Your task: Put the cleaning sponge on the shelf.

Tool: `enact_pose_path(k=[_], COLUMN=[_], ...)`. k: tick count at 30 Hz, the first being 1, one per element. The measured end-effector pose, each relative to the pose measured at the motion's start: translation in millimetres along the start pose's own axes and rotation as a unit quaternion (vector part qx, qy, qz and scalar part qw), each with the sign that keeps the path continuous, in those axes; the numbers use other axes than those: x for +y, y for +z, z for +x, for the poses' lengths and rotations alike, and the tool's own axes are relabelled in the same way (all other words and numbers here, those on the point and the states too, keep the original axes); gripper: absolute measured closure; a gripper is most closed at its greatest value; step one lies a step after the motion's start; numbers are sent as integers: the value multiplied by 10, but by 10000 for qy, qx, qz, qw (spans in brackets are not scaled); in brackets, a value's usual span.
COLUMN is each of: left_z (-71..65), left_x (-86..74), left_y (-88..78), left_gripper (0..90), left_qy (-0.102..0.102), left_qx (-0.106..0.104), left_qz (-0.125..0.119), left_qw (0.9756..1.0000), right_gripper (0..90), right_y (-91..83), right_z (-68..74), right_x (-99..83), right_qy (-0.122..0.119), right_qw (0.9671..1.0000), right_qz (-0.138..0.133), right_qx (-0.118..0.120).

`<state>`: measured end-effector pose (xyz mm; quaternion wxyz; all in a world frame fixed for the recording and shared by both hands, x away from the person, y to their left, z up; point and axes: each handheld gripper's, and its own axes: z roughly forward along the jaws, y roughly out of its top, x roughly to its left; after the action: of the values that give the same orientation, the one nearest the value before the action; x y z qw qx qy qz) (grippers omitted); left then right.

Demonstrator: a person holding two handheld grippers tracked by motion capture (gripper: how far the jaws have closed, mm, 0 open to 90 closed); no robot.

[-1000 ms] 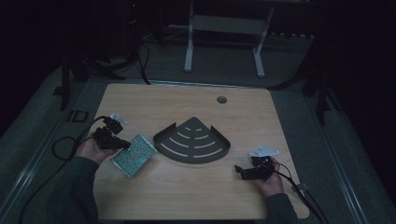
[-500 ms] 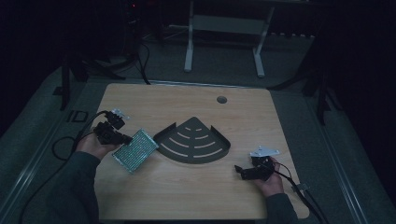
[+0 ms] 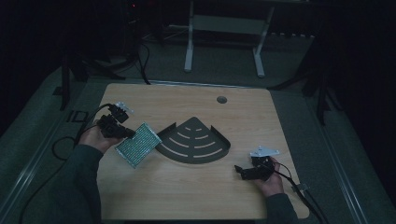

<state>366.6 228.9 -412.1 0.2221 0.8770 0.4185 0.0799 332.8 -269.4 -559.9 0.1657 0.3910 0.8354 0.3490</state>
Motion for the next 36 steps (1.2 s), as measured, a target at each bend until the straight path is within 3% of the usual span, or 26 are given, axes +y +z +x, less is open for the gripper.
enact_pose_path(k=[14,36], left_z=[-50,-114], left_x=[200,511], left_y=[8,63], left_gripper=[900,900], left_qy=[128,391], left_qx=[-70,-127], left_qz=[-141,-159], left_qw=[9998,9990], right_gripper=[97,97], right_y=[0,1], right_z=[0,0], right_x=[0,0], right_qy=[4,2], right_qw=[10000,10000], right_qz=[0,-5], right_qx=[1,1])
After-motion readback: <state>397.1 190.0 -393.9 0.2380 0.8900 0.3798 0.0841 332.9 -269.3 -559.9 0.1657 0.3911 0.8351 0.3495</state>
